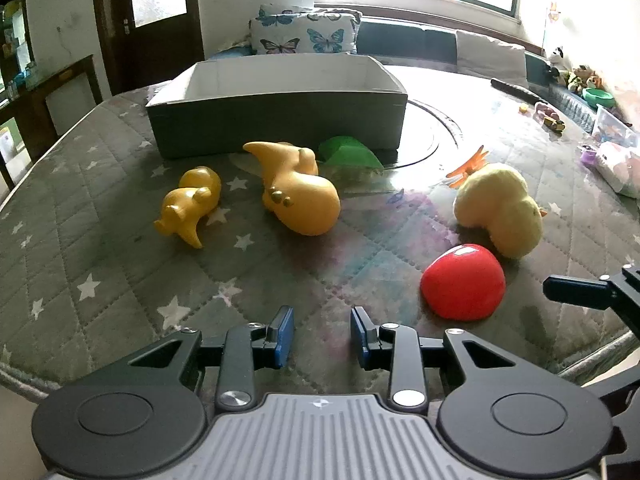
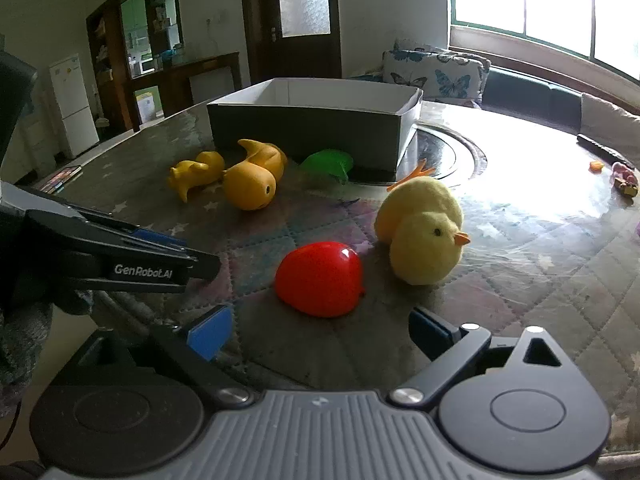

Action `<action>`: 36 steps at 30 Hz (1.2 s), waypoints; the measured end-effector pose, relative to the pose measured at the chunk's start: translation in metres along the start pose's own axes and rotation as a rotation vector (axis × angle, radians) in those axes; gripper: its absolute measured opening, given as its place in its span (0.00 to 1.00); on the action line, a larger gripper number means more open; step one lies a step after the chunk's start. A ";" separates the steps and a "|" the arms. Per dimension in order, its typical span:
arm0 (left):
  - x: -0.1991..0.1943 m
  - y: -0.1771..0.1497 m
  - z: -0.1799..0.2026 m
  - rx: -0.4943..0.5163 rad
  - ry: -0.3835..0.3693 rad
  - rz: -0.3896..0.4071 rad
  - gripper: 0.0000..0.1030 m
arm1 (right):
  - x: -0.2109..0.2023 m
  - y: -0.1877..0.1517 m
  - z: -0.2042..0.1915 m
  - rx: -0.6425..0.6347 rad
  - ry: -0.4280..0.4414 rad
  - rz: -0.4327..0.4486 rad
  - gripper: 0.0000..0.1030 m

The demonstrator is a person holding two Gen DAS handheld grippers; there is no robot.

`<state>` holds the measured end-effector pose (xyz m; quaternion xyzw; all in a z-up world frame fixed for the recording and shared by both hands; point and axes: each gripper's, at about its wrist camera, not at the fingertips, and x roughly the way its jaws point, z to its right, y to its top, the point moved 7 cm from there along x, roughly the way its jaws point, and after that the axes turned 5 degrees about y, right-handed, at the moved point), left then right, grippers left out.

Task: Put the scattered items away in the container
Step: 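Move the left tool toward the red heart ball and open its fingers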

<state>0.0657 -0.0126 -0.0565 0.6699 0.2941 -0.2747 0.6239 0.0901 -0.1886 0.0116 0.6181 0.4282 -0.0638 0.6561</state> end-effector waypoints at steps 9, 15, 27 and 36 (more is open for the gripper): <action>0.005 0.006 0.003 0.008 -0.028 -0.012 0.33 | 0.006 0.004 0.002 0.007 0.011 -0.011 0.90; 0.007 0.009 0.004 0.016 -0.043 -0.019 0.33 | 0.009 0.006 0.002 0.010 0.018 -0.014 0.87; 0.013 0.017 0.012 0.039 -0.103 -0.040 0.34 | 0.021 0.012 0.004 0.010 0.028 -0.026 0.76; 0.016 0.024 0.020 0.052 -0.157 -0.062 0.34 | 0.026 0.015 0.000 -0.031 0.024 -0.031 0.66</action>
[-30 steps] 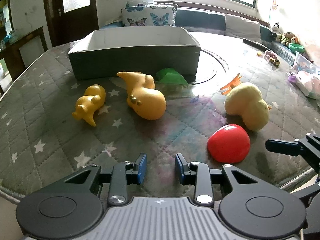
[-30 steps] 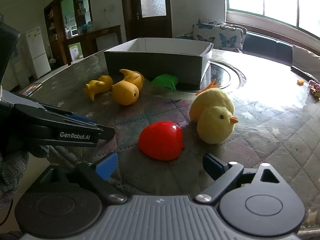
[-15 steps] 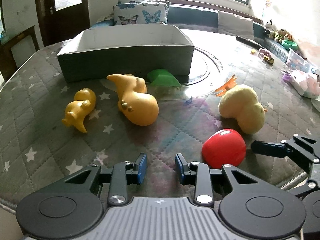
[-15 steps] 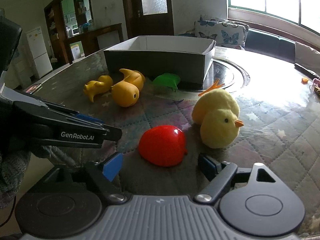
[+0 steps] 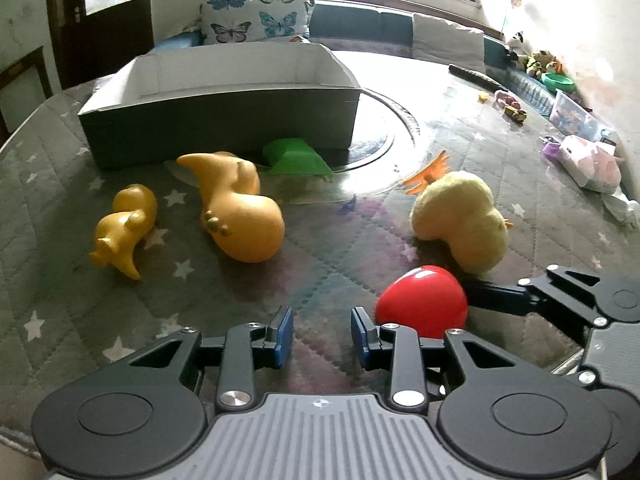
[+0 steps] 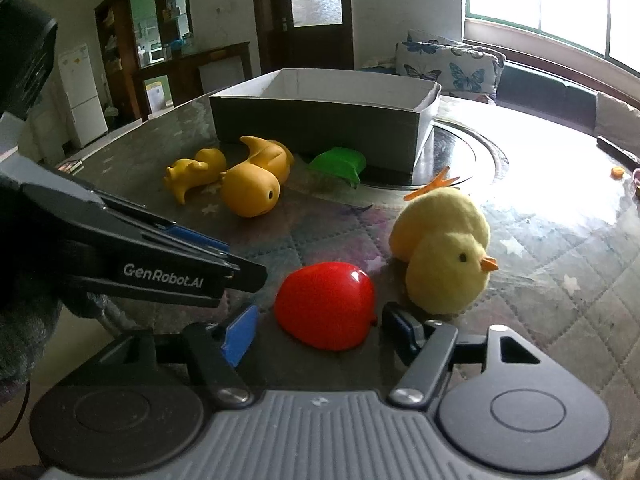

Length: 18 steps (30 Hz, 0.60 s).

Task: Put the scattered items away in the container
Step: 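Move the left tool toward the red heart ball and open its fingers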

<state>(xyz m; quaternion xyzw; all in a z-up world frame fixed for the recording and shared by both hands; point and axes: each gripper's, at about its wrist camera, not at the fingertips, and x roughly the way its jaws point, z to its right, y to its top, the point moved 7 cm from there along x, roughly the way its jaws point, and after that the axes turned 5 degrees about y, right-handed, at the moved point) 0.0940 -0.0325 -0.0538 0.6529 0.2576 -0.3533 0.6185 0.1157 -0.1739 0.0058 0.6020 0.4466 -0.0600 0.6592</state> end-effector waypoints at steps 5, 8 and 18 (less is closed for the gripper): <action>0.002 0.002 0.006 0.019 -0.027 -0.005 0.33 | 0.001 0.001 0.001 -0.009 -0.003 0.004 0.61; 0.004 0.003 0.008 0.031 -0.027 -0.006 0.32 | 0.002 0.002 0.002 -0.017 -0.009 0.004 0.58; 0.006 0.008 0.004 0.033 -0.053 -0.026 0.32 | 0.005 0.004 0.004 -0.038 -0.002 0.005 0.58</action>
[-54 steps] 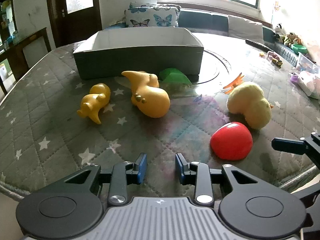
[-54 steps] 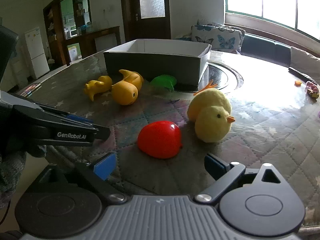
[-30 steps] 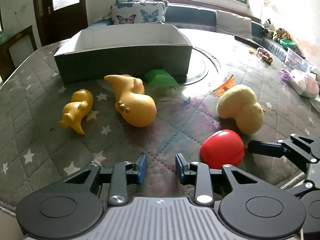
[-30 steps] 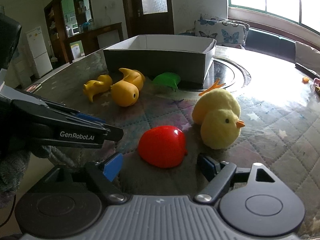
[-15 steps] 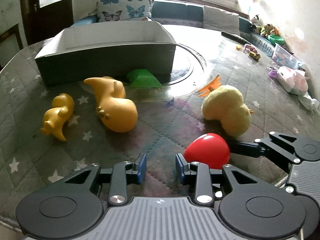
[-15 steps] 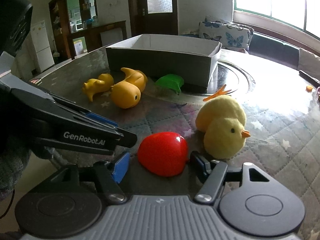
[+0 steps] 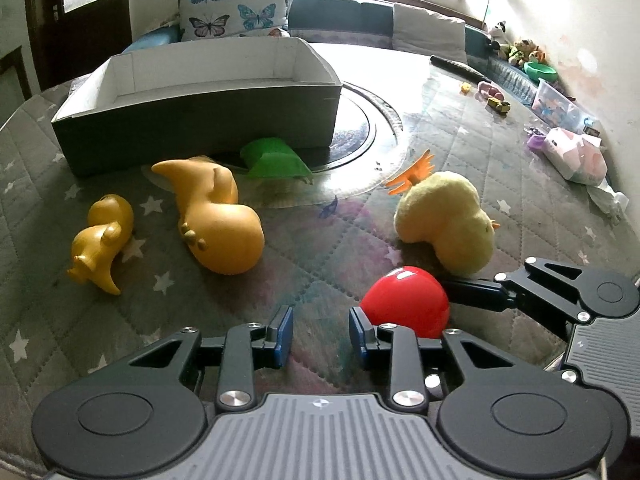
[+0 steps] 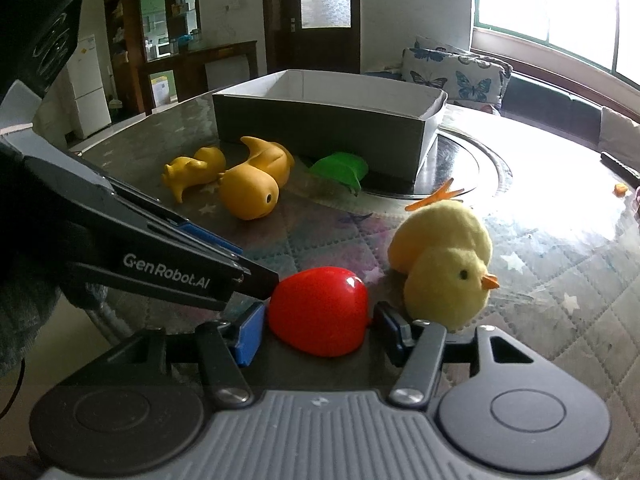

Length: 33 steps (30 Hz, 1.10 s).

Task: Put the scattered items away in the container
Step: 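Move the left tool toward the red heart ball and open its fingers, then close the left tool fingers around the red heart ball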

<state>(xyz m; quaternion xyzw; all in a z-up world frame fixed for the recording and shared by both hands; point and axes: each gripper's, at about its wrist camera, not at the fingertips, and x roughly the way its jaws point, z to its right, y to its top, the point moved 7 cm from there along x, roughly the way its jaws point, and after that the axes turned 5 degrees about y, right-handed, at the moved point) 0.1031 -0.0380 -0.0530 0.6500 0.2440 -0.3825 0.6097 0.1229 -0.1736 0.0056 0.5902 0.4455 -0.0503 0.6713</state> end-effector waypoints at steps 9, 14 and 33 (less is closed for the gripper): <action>-0.004 0.007 -0.001 0.001 -0.026 0.006 0.32 | 0.005 0.004 0.003 -0.005 0.004 0.000 0.58; -0.006 0.011 0.002 0.004 -0.057 0.010 0.32 | 0.008 0.007 0.004 -0.010 0.006 0.000 0.58; 0.004 0.024 0.021 0.083 -0.154 -0.018 0.40 | 0.015 0.014 0.006 -0.030 0.028 0.010 0.55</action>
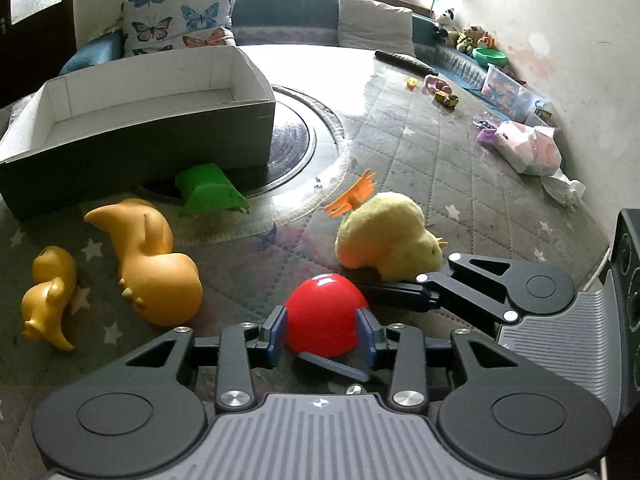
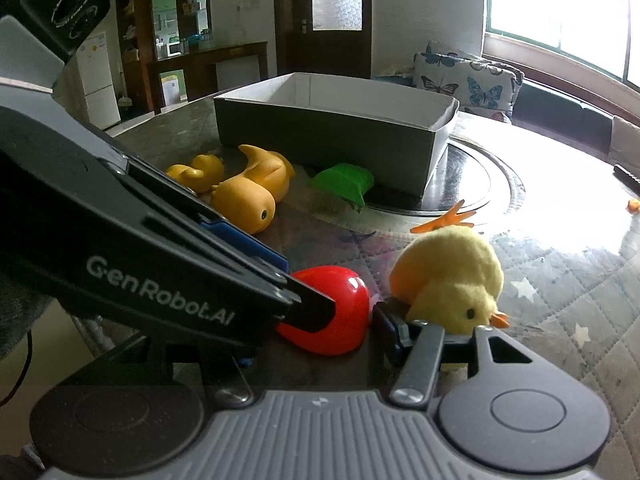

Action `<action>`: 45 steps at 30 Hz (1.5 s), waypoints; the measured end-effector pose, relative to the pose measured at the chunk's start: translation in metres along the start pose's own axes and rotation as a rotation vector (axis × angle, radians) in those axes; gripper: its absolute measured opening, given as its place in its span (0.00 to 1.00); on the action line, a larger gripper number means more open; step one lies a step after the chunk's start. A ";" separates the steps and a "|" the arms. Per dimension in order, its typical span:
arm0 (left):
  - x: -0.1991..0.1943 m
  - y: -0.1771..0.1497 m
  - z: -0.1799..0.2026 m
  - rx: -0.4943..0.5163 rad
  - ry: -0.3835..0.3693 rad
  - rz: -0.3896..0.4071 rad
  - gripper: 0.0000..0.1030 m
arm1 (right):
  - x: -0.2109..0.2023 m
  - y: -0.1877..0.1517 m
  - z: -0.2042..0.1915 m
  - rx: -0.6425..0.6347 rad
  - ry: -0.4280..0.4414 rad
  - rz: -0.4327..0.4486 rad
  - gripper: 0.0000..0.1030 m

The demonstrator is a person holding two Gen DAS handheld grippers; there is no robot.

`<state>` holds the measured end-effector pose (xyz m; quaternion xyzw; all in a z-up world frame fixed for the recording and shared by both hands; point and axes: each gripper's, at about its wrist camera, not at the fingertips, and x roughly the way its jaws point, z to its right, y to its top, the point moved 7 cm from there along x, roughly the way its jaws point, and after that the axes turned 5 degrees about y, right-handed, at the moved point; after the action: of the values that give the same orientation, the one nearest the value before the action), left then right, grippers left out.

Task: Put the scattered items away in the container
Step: 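Close the left tool fingers around the red heart ball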

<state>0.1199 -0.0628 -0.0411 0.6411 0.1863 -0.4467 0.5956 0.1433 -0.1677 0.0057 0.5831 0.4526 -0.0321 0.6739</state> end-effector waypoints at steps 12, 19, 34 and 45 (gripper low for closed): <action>-0.004 0.002 -0.002 0.000 -0.022 0.005 0.30 | -0.001 0.002 -0.002 -0.016 -0.018 0.004 0.54; -0.017 0.003 0.000 0.019 -0.018 0.039 0.25 | -0.009 0.008 -0.006 -0.032 -0.028 0.026 0.54; -0.020 0.009 -0.009 -0.018 -0.054 0.022 0.36 | -0.016 0.018 -0.008 -0.052 -0.028 0.055 0.54; -0.007 0.016 -0.020 -0.045 -0.073 -0.014 0.38 | -0.011 0.016 -0.005 -0.043 -0.023 0.034 0.32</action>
<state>0.1353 -0.0451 -0.0283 0.6094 0.1788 -0.4698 0.6131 0.1431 -0.1636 0.0258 0.5758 0.4352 -0.0177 0.6919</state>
